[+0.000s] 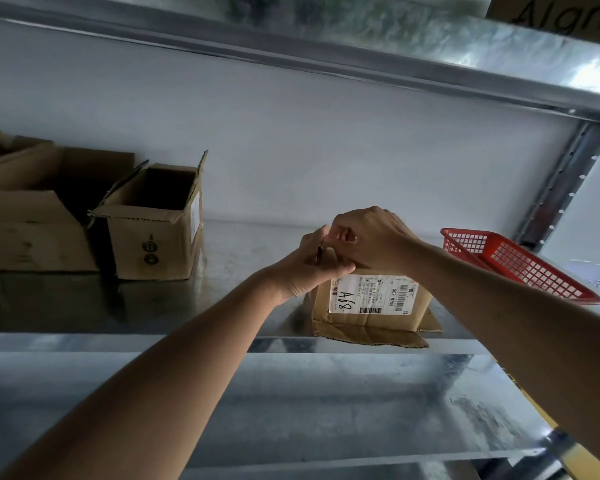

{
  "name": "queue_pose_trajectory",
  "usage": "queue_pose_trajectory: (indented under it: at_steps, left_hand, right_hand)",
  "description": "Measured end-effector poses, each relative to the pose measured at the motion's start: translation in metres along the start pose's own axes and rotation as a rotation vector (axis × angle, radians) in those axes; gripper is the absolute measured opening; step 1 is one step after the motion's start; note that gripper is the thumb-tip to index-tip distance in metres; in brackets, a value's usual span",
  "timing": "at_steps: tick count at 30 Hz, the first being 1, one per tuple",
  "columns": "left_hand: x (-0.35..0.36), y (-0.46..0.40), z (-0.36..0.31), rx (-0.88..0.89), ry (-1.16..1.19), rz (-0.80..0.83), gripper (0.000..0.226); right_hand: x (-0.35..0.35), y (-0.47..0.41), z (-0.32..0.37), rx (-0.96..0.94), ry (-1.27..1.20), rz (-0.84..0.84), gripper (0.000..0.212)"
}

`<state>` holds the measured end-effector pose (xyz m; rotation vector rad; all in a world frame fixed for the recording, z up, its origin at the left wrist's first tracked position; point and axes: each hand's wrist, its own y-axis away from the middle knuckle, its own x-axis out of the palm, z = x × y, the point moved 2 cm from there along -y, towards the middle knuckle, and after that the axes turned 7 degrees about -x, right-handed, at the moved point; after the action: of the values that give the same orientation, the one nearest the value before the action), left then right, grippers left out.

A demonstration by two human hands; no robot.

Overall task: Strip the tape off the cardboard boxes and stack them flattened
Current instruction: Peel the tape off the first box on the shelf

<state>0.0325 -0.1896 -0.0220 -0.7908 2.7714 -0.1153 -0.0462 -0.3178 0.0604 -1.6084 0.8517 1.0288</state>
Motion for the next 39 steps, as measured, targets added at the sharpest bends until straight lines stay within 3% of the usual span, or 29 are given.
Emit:
queue_pose_trajectory:
  at_steps: [2,6,8,11,14,16,21,25,32,39]
  left_hand:
    - [-0.001,0.003,-0.001,-0.006,0.007,-0.012,0.063]
    - [-0.003,0.004,0.000,-0.046,0.058,0.008,0.099]
    - [-0.002,0.004,0.001,-0.020,0.040,0.005,0.077]
    - [-0.002,0.003,0.001,0.004,0.034,0.012,0.019]
    - [-0.003,0.004,0.000,-0.017,0.059,0.014,0.013]
    - [-0.002,0.005,0.000,-0.017,0.078,-0.008,0.024]
    - [0.001,0.007,0.003,-0.011,0.119,-0.043,0.030]
    - [0.001,0.008,0.003,-0.062,0.143,-0.041,0.060]
    - [0.007,0.007,0.001,-0.032,0.160,-0.038,0.053]
    - [0.007,0.005,0.005,-0.044,0.132,-0.033,0.064]
  right_hand:
    - [-0.002,-0.003,0.001,0.012,-0.040,0.041,0.011]
    - [-0.023,-0.004,0.011,-0.113,-0.076,0.212,0.017]
    - [-0.031,-0.004,0.016,-0.154,-0.014,0.297,0.016]
    - [-0.031,-0.008,0.028,-0.277,0.144,0.370,0.016]
    - [-0.025,-0.020,0.038,-0.293,0.253,0.430,0.011]
    - [-0.025,-0.028,0.034,-0.197,0.248,0.465,0.014]
    - [-0.021,-0.033,0.029,-0.178,0.293,0.476,0.012]
    - [-0.020,-0.039,0.029,-0.117,0.231,0.425,0.011]
    - [-0.019,-0.034,0.024,-0.112,0.190,0.348,0.011]
    - [-0.020,-0.030,0.024,-0.064,0.042,0.249,0.018]
